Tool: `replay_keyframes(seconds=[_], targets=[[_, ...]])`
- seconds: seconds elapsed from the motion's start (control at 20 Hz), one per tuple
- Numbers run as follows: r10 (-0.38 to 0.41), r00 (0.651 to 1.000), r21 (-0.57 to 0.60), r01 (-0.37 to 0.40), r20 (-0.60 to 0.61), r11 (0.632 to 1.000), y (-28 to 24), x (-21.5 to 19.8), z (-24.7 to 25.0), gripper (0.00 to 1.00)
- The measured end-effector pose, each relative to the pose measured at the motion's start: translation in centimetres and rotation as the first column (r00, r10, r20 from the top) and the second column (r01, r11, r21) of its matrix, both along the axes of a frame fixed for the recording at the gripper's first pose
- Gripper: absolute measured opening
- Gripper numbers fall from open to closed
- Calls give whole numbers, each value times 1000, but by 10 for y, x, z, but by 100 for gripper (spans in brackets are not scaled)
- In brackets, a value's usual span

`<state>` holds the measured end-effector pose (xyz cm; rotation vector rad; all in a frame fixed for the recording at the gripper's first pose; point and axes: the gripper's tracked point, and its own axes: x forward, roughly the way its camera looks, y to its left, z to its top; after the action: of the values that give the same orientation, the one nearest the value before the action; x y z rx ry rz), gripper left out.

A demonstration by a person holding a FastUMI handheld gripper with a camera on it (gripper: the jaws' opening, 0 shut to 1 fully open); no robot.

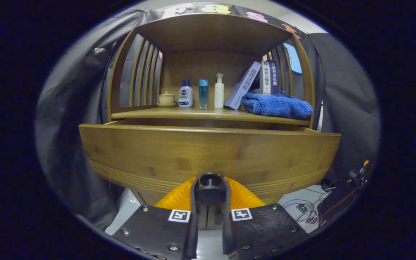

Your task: Pull open the drawer, take out the items inside it, and place them on the countertop above the cabinet.

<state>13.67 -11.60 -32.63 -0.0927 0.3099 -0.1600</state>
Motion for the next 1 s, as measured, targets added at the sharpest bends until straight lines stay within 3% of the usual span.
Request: replay_keyframes(seconds=[0.35, 0.6, 0.75, 0.9, 1.0], targets=[[42, 998, -53, -44, -37, 998, 11, -68, -7, 27], [56, 998, -21, -56, -17, 998, 12, -75, -8, 27], [91, 996, -50, -91, -10, 995, 25, -112, -8, 27], [92, 995, -18, -92, -42, 996, 24, -108, -11, 27], [137, 990, 18, -136, -34, 991, 29, -109, -5, 51]])
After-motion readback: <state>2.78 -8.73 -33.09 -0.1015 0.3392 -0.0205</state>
